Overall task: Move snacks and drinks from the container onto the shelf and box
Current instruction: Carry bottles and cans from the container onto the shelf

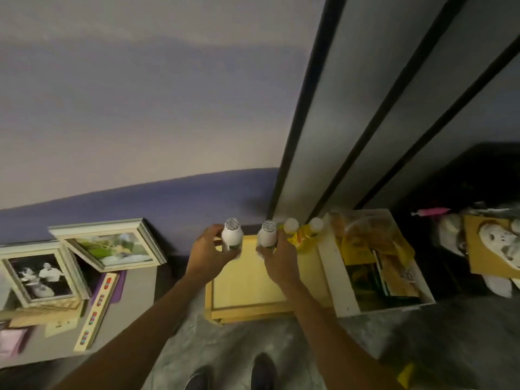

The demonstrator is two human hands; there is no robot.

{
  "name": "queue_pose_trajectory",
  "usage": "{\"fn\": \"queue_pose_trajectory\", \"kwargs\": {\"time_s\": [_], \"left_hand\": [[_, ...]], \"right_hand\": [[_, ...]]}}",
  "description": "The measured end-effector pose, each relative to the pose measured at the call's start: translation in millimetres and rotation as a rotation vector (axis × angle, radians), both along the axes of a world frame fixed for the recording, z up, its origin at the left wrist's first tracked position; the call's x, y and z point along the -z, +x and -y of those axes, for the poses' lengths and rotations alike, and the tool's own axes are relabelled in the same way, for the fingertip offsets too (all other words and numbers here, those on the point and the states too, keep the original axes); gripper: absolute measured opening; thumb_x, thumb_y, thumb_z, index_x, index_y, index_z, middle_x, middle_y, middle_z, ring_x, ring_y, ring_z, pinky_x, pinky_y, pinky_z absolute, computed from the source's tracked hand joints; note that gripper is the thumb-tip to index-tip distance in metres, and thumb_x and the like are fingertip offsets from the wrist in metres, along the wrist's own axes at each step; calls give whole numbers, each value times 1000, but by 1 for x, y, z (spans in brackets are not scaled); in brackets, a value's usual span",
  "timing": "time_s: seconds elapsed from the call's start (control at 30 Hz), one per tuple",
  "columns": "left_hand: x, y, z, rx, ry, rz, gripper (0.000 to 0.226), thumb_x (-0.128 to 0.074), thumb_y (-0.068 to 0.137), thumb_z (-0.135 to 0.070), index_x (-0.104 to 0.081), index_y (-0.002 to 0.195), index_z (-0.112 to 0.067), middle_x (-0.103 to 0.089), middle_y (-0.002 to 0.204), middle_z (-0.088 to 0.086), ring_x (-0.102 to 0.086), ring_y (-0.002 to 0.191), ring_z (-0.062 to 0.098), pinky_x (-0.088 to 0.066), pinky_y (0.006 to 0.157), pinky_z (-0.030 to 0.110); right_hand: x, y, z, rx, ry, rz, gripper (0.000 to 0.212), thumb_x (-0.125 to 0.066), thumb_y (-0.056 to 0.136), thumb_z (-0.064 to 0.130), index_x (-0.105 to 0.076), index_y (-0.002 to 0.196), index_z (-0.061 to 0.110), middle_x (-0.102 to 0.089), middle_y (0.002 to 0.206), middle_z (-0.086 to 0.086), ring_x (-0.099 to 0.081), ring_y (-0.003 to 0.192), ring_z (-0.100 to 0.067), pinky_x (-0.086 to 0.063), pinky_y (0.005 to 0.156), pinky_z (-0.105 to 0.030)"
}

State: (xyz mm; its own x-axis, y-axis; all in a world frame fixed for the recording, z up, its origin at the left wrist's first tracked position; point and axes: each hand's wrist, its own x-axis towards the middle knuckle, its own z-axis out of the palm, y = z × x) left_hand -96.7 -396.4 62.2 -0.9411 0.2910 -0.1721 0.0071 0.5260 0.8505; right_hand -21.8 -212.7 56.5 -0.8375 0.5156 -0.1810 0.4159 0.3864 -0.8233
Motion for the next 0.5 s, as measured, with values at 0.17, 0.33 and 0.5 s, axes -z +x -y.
{"fn": "queue_pose_trajectory", "kwargs": {"time_s": [0.17,0.33,0.5], "left_hand": [[85,-11,-18,-55,-42,65,66,-98,70,-30,-62,125,-30,-68,120,-8,-70,105,12,-61,85,32],[139,-16,-40,-66,-45,104,73,-97,72,-30,-60,134,-30,-65,133,-7,-69,113,16,-62,94,38],[164,-19,-51,-82,-42,109,69,-96,75,-18,-62,134,-26,-63,133,-7,-65,112,13,-55,89,19]], "right_hand": [[84,-15,-5,-19,-13,63,46,-80,93,14,-57,133,16,-68,135,-4,-63,127,-27,-51,102,-36],[133,-26,-8,3,-21,43,52,-77,96,15,-54,142,18,-64,145,-3,-56,139,-27,-47,113,-42],[148,-35,-6,24,-55,30,57,-74,98,12,-49,148,22,-60,150,-1,-52,143,-25,-45,117,-43]]}}
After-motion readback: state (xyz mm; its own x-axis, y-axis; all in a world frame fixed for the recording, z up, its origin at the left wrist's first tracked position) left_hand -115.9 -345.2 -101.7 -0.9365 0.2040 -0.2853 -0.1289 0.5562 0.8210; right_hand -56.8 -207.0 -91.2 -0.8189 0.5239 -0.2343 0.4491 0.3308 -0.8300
